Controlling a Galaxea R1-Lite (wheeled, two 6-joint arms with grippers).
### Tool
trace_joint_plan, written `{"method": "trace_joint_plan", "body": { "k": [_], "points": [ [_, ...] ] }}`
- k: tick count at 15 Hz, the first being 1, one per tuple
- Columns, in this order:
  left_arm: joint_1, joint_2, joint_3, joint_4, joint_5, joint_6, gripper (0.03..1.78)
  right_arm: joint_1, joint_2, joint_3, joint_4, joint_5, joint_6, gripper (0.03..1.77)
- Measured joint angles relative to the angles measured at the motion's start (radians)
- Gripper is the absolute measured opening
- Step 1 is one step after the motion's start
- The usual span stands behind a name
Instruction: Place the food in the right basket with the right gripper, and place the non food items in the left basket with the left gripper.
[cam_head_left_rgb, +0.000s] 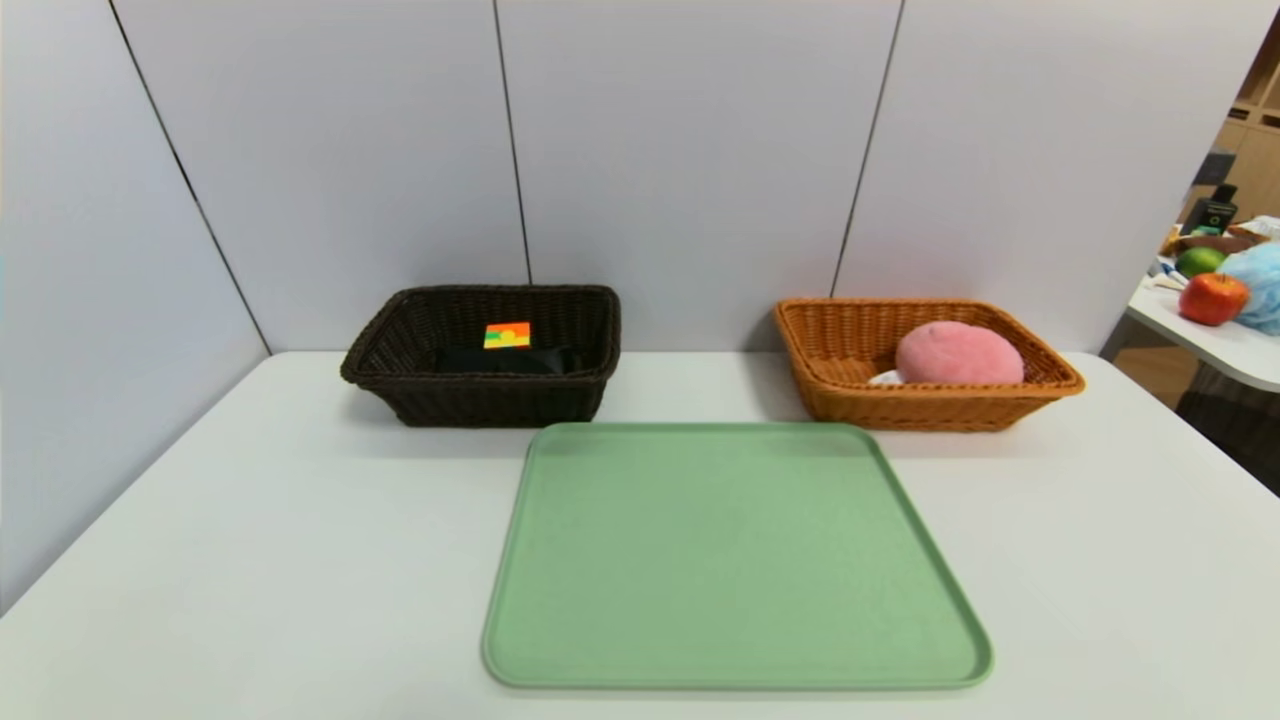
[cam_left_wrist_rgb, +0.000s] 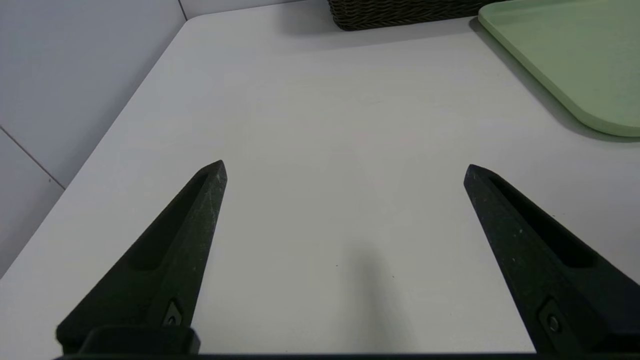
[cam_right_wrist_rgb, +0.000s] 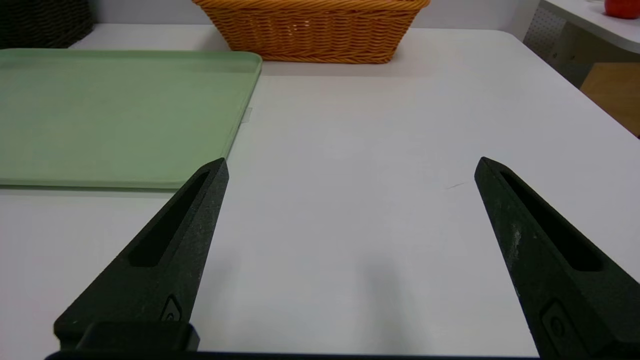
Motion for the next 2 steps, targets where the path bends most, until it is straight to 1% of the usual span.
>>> {"method": "trace_joint_plan", "body": {
  "k": [2],
  "points": [
    [0.000,0.000,0.000,0.000,0.000,0.000,1.69,0.000,0.000,0.000,-0.001,0.004,-0.006,1.70]
  ]
}}
